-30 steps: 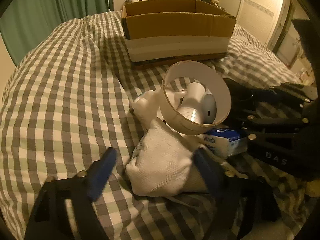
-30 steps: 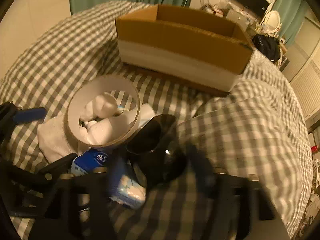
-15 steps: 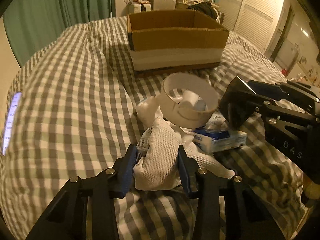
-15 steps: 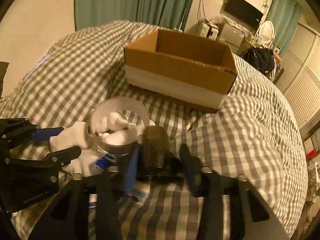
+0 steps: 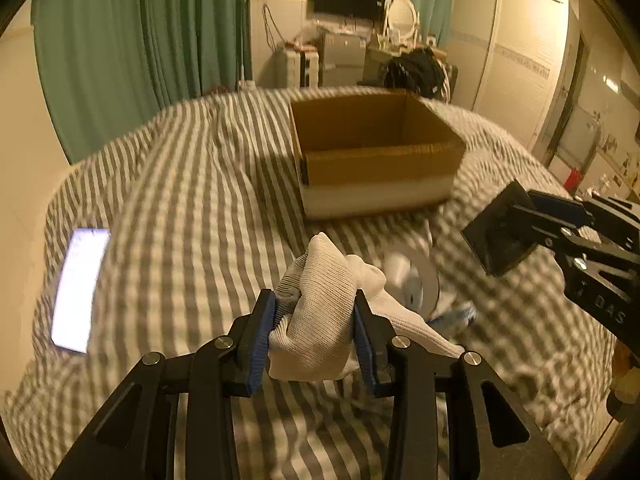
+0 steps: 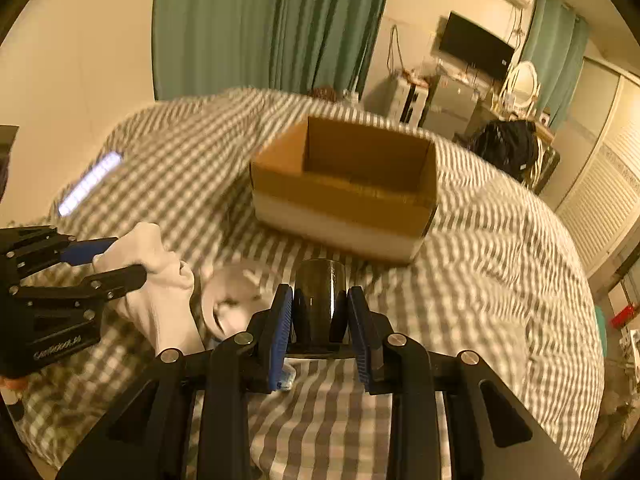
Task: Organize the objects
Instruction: 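Carry socks and mouse into the box and open both tools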
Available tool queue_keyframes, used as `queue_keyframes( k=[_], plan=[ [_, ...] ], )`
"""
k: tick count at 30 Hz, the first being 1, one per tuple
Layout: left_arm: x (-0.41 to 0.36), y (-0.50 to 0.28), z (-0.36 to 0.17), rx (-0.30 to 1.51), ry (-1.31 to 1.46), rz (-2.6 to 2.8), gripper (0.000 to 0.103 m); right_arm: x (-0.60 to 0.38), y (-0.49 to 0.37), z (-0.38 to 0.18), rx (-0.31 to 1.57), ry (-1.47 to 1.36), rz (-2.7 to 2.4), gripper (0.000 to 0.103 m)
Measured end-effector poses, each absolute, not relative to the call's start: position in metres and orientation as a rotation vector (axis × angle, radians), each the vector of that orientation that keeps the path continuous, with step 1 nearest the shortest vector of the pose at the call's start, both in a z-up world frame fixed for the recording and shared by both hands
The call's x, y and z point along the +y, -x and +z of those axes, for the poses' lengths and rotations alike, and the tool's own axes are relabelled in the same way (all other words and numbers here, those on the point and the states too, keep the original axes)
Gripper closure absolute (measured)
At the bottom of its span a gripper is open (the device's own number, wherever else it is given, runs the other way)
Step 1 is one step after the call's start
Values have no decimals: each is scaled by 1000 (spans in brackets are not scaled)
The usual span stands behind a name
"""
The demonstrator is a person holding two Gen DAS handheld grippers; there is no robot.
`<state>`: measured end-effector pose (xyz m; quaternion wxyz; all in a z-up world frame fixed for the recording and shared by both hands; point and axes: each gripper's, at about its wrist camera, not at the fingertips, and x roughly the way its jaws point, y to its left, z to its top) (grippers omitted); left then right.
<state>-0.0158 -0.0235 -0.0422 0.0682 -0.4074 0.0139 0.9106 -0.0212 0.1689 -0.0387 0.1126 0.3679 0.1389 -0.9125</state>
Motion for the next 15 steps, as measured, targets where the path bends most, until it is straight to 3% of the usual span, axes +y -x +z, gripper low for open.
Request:
queue_keyframes(
  k=[15],
  plan=[
    [-12, 109, 43, 105, 963, 2851, 65, 167, 80, 47, 336, -807, -2730, 75]
  ],
)
